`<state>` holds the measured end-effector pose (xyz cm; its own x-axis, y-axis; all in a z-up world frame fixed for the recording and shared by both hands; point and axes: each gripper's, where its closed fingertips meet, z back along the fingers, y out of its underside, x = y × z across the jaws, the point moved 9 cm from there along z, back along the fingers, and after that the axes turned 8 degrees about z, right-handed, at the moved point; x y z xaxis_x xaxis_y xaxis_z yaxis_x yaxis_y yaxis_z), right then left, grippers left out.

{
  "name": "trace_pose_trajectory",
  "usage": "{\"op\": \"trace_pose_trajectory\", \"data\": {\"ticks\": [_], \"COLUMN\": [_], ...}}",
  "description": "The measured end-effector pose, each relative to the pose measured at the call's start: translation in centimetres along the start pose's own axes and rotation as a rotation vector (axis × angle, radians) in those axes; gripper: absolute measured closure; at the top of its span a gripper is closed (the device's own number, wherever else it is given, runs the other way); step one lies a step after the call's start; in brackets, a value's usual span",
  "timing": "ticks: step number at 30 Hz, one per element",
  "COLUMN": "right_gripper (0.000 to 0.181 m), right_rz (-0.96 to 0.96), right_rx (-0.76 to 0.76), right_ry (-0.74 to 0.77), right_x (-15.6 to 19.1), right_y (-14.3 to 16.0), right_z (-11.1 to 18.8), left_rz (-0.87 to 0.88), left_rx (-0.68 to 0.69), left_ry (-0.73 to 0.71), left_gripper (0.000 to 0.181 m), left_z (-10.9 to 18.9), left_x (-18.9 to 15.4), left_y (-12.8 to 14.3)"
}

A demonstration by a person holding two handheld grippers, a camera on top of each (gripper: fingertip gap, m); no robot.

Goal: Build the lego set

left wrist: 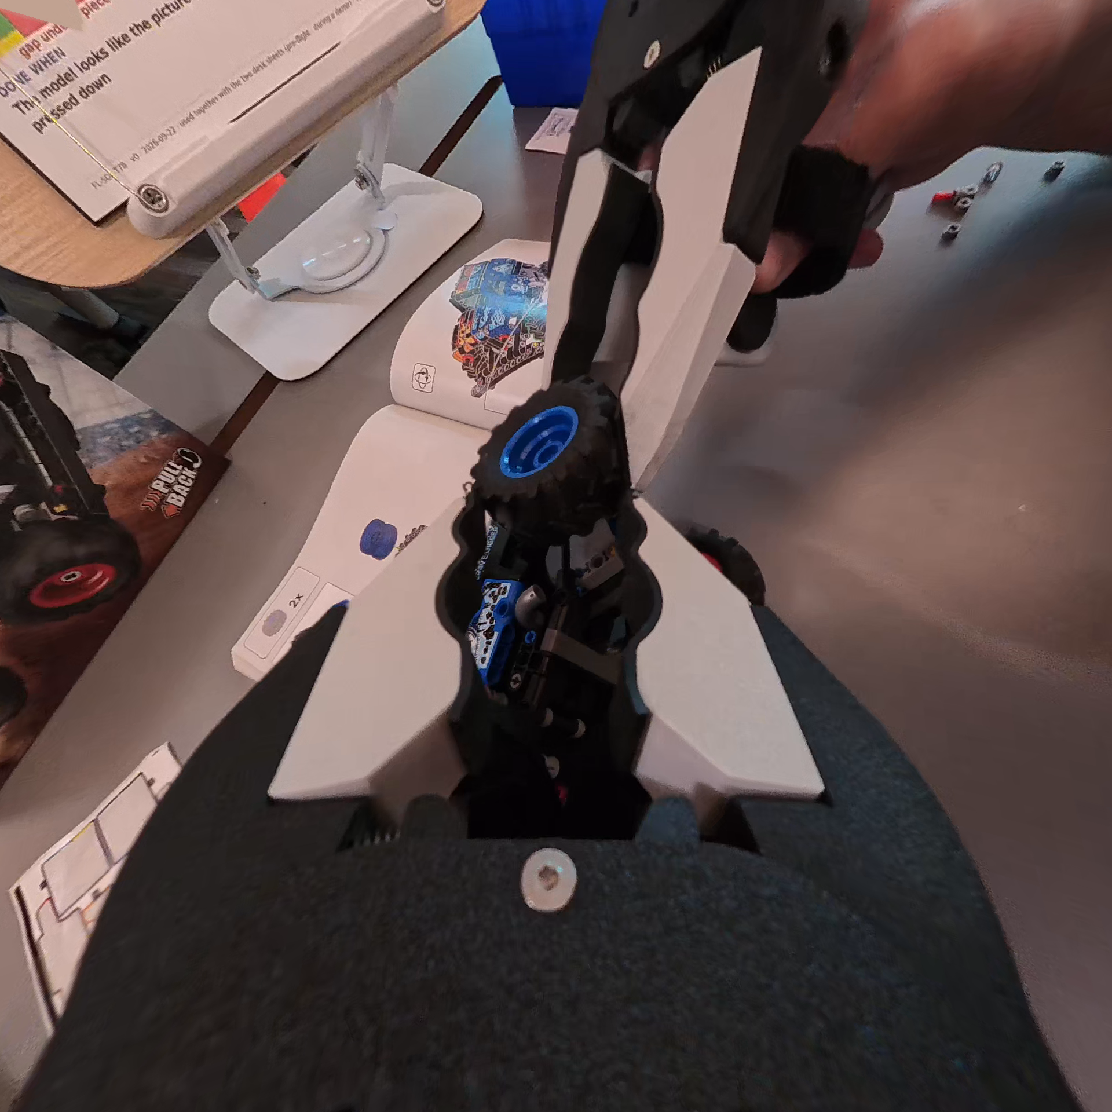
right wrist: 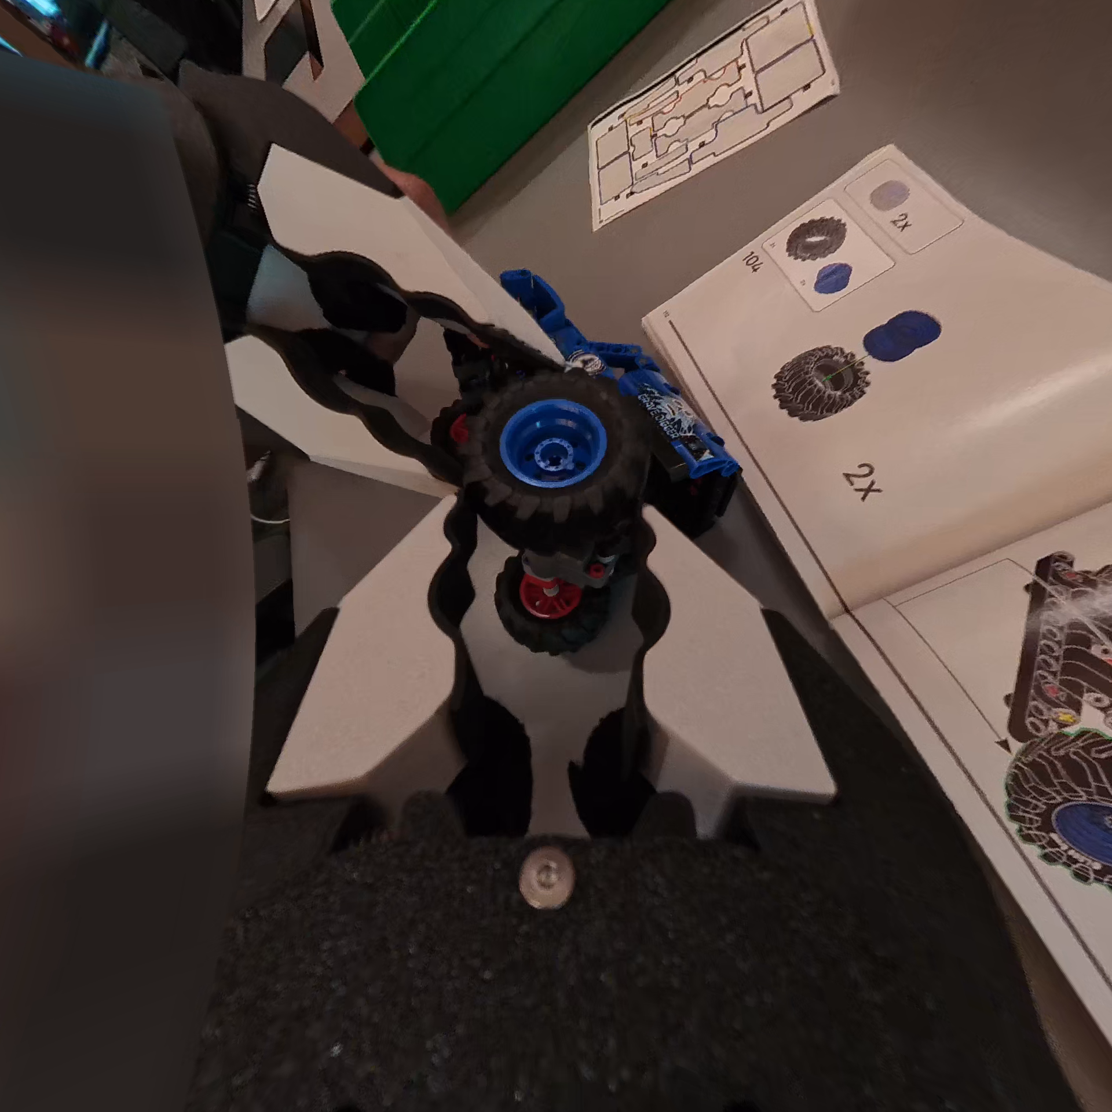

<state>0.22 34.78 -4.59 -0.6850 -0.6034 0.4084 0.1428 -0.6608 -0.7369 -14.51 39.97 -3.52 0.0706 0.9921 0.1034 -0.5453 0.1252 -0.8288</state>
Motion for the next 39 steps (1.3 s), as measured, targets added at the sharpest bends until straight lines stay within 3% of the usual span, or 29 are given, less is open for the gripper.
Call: {"op": "trace_pose_trajectory", "data": {"ticks": [4,9,12,18,24,31,39], "right_gripper": [0.131,0.13,0.13,0.131,0.132,0.132,0.135], "right_rz": [-0.145,-0.02,0.023,0.253,0.365,0.327,0.391], "right_rx": [0.037,0.059,0.019,0.029,0.053,0.0,-0.163], "right_ry": [-0.136,-0.099,-0.138,0.047,0.097,0.066,0.04], "right_x": [-1.0,-0.4,0.3,1.3,1.7,1.0,-0.5], "right_y": [0.0,-0.5,-0.8,-0.9,-0.5,-0.4,0.4], "right_z": [-0.2,0.1,0.6,0.1,-0.4,-0.2,0.0], "left_rz": [-0.057,-0.147,-0.086,0.017,0.08,-0.035,-0.096], "left_rx": [0.035,0.011,-0.034,-0.04,0.021,0.166,0.144], "left_ry": [-0.084,-0.117,-0.045,0.085,0.274,0.394,0.499], "left_gripper": [0.139,0.143,0.142,0.125,0.123,0.123,0.127], "left_z": [-0.6,0.0,1.4,2.3,2.0,-0.8,-1.5], "left_x": [-0.5,-0.8,-0.9,0.1,1.2,2.9,5.0], "left_y": [0.3,0.2,-0.3,0.2,-0.9,-2.2,-2.5]}}
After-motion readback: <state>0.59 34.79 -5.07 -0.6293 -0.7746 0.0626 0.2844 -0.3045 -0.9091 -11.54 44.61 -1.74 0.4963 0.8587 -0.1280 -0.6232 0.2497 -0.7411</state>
